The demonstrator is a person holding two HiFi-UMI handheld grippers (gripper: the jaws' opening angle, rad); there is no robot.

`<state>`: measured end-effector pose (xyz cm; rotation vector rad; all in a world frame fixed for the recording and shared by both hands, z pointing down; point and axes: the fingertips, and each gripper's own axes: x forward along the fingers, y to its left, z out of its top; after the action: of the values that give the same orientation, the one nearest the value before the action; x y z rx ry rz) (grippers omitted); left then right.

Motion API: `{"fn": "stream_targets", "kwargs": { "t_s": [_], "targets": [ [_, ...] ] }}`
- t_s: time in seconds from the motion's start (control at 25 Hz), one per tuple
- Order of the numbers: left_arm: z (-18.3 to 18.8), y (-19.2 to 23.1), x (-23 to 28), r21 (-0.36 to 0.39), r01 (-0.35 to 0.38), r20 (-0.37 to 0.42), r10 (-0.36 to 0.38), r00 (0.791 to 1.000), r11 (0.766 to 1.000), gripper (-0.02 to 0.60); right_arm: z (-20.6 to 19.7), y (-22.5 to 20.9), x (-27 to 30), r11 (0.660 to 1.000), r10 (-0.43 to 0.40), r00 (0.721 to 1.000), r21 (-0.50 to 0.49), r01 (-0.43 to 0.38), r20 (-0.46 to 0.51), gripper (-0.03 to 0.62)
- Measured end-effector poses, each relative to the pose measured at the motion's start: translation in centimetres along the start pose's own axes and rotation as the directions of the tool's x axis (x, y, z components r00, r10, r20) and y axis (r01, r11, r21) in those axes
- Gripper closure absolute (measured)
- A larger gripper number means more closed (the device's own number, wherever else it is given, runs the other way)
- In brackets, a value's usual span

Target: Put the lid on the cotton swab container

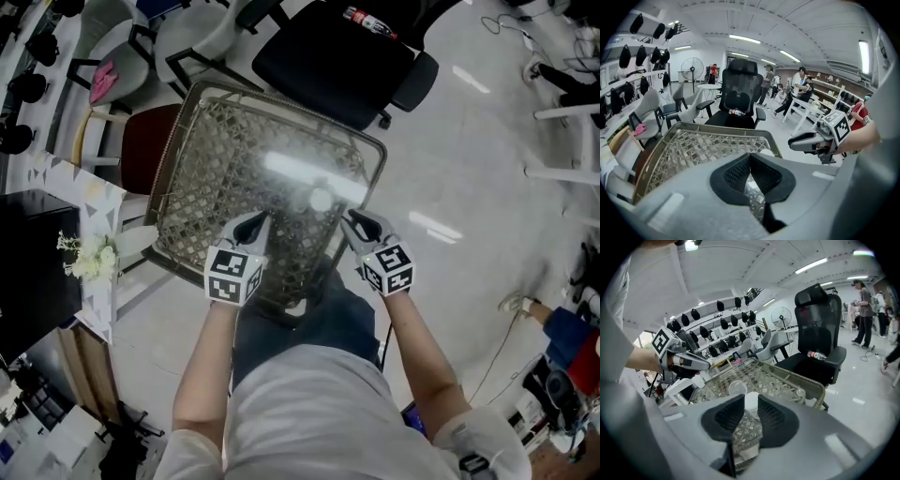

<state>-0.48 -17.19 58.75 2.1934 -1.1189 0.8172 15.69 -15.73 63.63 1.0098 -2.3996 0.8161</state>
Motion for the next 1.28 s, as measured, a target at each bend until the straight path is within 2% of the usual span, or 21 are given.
{"fn": "stream_targets", "kwargs": {
  "t_s": [0.12,0.44,0.72,1.08,1.28],
  "targets": [
    [-1.1,0.1,1.6,-0.037,-0.026,-0.041,0.025,0.999,0.999,0.572,-1.4,-0.5,1.4,0.998,0.054,0.998,-0.015,-0.054,-0.038,0.503],
    [-4.1,1.9,6.6,-0.058,-0.093,-0.152,0.083,0.985,0.994,0.572,-4.6,-2.7,5.3,0.984,0.096,0.983,-0.134,-0.117,-0.154,0.487],
    [-4.2,1.0,9.2,-0.087,-0.091,-0.166,0.075,0.983,0.992,0.572,-6.0,-3.6,7.2,0.968,0.149,0.968,-0.17,-0.184,-0.202,0.487],
    [-2.1,-1.4,10.0,-0.039,-0.07,-0.143,0.064,0.988,0.997,0.572,-6.2,-3.8,8.2,0.967,0.188,0.962,-0.133,-0.216,-0.199,0.487],
    [-1.8,-3.4,11.0,0.015,-0.022,-0.17,0.024,0.985,1.0,0.572,-6.3,-3.9,8.6,0.971,0.197,0.964,-0.102,-0.218,-0.181,0.487]
  ]
}}
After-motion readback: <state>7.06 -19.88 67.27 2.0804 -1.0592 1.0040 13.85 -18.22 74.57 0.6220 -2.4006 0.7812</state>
